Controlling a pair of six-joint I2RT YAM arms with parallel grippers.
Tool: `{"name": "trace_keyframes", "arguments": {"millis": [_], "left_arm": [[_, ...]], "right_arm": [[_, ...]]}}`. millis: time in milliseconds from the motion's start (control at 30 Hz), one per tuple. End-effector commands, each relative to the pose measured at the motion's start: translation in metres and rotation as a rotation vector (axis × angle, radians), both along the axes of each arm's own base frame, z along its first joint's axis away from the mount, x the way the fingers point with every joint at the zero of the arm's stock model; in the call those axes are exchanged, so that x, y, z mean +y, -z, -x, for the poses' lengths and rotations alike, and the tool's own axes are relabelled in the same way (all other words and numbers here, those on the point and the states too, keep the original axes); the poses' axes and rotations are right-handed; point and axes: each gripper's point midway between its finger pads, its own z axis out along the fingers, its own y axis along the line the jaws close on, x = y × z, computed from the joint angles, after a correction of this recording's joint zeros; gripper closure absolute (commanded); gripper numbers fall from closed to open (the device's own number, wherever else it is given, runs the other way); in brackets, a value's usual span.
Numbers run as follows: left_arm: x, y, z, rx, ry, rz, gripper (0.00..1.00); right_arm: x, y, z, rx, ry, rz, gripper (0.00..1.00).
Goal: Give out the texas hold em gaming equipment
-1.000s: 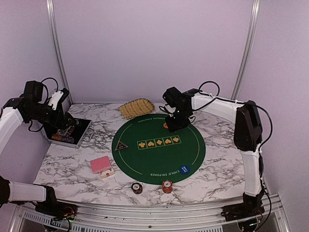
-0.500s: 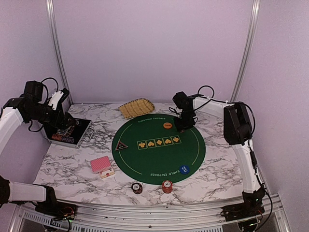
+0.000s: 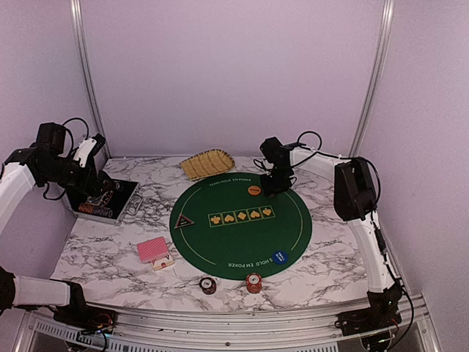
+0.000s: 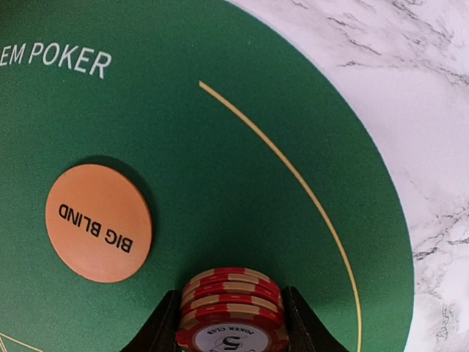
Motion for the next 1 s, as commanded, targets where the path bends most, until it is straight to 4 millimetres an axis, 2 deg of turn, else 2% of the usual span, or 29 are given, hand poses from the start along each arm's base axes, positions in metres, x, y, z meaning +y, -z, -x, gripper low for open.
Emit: {"name": "trace_keyframes", "arguments": {"millis": [0, 100, 267, 467, 567, 633, 733, 967], "left_arm": [[-0.002, -0.009, 0.004, -0.012, 0.018, 0.003, 0.01], [-0.002, -0.009, 0.004, -0.011, 0.019, 0.007, 0.01], [-0.003, -0.012, 0.004, -0.015, 0.020, 0.014, 0.01], [-0.003, -0.012, 0.006, -0.017, 0.019, 0.012, 0.01], [-0.002, -0.012, 0.006, -0.017, 0.017, 0.009, 0.01], [-0.003, -0.012, 0.006, -0.017, 0.019, 0.012, 0.01], [-0.005, -0.011, 0.006, -0.011, 0.024, 0.019, 0.01], [-0.004, -0.008, 0.005, -0.002, 0.024, 0.015, 0.01]], "right_arm": [[0.006, -0.001, -0.007, -0.013, -0.013, -0.017, 0.74], [0.006, -0.003, -0.006, -0.012, -0.015, -0.016, 0.49], [0.003, -0.020, -0.007, -0.036, -0.012, -0.012, 0.30], [0.005, -0.059, -0.009, -0.096, -0.014, -0.030, 0.27], [0.013, -0.089, 0.001, -0.142, -0.037, -0.027, 0.27], [0.023, -0.107, 0.015, -0.168, -0.070, -0.020, 0.27], [0.048, -0.123, 0.053, -0.192, -0.149, 0.005, 0.24], [0.081, -0.132, 0.159, -0.157, -0.294, -0.010, 0.12]]}}
